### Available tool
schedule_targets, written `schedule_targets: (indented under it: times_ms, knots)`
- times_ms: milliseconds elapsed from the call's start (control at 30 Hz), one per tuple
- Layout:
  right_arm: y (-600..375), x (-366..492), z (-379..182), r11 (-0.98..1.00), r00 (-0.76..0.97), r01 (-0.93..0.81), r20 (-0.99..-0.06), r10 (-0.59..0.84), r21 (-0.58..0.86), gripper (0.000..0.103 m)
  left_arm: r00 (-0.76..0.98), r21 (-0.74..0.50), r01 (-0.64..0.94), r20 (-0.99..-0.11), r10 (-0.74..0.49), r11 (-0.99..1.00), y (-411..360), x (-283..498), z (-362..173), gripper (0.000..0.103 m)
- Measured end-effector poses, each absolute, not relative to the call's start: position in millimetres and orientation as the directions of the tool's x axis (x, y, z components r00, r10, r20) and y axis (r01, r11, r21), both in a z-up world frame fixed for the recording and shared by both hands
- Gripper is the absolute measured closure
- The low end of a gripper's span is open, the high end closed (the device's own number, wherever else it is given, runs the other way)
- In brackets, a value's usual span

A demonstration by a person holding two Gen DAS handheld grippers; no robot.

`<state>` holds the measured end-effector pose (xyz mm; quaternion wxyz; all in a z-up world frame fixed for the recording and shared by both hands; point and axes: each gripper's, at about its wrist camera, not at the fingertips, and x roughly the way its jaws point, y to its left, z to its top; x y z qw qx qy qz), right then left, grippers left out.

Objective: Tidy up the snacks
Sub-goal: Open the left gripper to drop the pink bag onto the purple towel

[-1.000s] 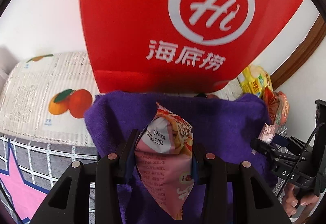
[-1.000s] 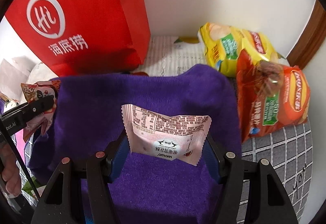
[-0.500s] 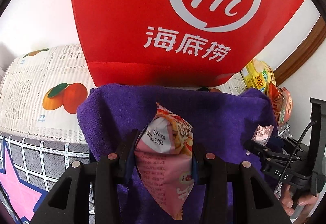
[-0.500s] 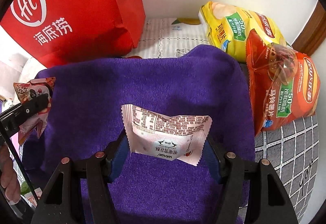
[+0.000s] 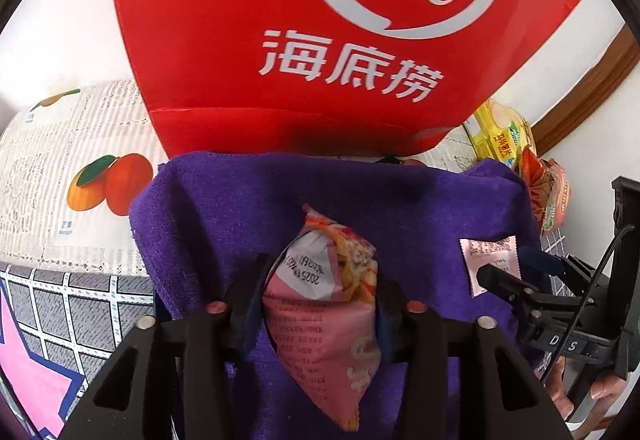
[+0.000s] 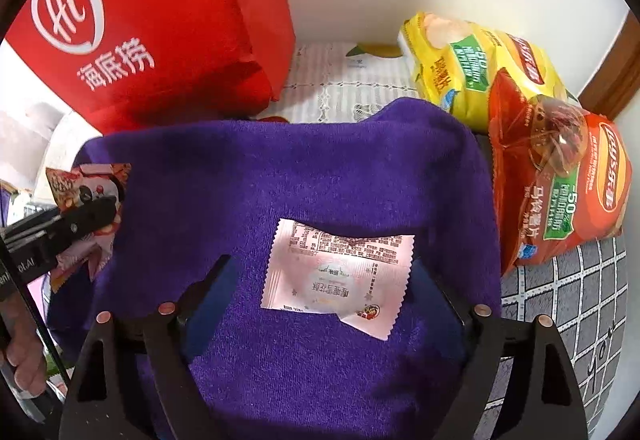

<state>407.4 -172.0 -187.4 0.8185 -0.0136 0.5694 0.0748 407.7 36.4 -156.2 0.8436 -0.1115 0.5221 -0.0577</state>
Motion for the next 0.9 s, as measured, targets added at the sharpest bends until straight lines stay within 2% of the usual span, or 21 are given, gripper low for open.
schedule_targets:
  times_ms: [33,67,367,500,600,767,900]
  knots:
    - [-171,408,-183,0.989,0.346,-0.134,-0.932,0.108,0.065,0.016,0.458,-0.244,-0.013,-0.864,-0.212,0.97,35,407,-154,0.039]
    - [-171,407,-179,0.989,0.354,-0.13,-0.929,0.111,0.069,0.016,0.466,-0.242,-0.008,-0.86,-0.21,0.97,34,406,-151,0.037]
    - [-183,389,-137,0.991,0.45,-0.101,-0.885,0.124,0.087,0.017,0.511,-0.225,0.011,-0.836,-0.199,0.974,32,394,-125,0.036]
    - [-194,373,-108,0.991,0.532,-0.065,-0.836,0.134,0.118,0.017,0.552,-0.195,0.028,-0.814,-0.178,0.98,29,382,-104,0.036]
    - [-205,354,-95,0.994,0.531,-0.054,-0.84,0.107,0.092,0.017,0.581,-0.178,0.042,-0.797,-0.169,0.983,24,373,-88,0.036]
    - [-231,318,-84,0.999,0.555,-0.023,-0.831,0.042,0.035,0.017,0.626,-0.177,0.076,-0.757,-0.185,0.981,18,351,-59,0.034]
    - [-261,281,-92,0.996,0.545,0.032,-0.837,0.048,0.078,0.017,0.631,-0.182,0.089,-0.75,-0.197,0.979,20,329,-47,0.032]
